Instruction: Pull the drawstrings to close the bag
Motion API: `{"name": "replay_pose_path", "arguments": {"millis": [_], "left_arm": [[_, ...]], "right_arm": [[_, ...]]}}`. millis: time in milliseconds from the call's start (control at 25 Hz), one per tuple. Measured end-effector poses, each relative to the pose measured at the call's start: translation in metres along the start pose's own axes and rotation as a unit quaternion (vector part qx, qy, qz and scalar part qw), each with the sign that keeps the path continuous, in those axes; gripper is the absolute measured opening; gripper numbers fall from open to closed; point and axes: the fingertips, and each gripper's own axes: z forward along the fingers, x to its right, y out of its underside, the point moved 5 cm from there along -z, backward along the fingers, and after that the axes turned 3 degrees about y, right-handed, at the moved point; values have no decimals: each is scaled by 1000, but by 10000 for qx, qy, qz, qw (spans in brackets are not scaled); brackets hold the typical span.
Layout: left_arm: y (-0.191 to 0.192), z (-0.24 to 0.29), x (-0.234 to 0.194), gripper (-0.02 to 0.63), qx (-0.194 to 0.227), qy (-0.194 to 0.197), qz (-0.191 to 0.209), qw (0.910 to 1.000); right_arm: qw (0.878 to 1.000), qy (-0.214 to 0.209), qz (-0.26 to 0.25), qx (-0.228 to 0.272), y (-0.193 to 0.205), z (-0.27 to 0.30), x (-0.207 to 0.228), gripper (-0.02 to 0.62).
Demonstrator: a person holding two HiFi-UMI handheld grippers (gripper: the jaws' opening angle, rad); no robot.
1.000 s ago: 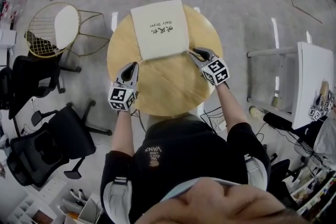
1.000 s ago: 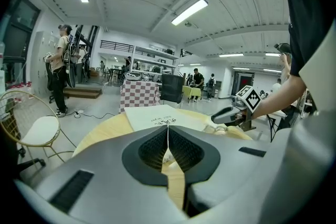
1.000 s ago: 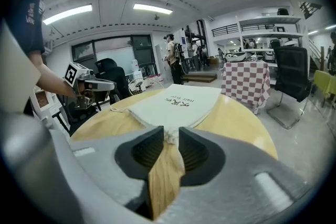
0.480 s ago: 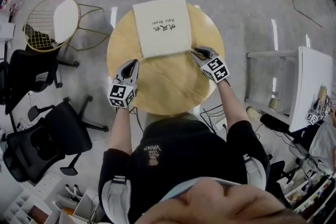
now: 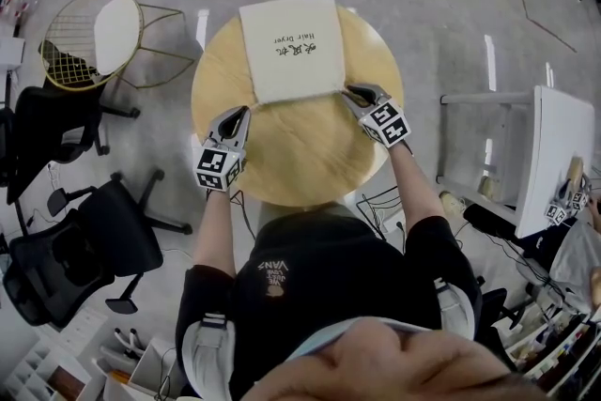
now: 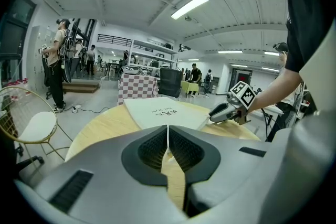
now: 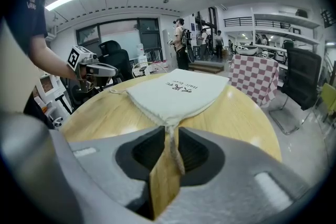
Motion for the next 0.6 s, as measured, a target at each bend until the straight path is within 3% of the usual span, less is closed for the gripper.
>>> {"name": "replay_pose_path", "arguments": {"millis": [120, 480, 600], "left_arm": [[3, 4, -1, 3, -74, 72, 9, 9999], [11, 13, -7, 16, -264, 260, 2, 9993], [16, 18, -8, 87, -337, 323, -41, 9989]], "right_arm": [[10000, 17, 0, -9, 2, 0, 1, 32], [10000, -32, -31, -75, 3, 1, 0, 14], [10000, -33, 0, -93, 4, 3, 2, 11]]}}
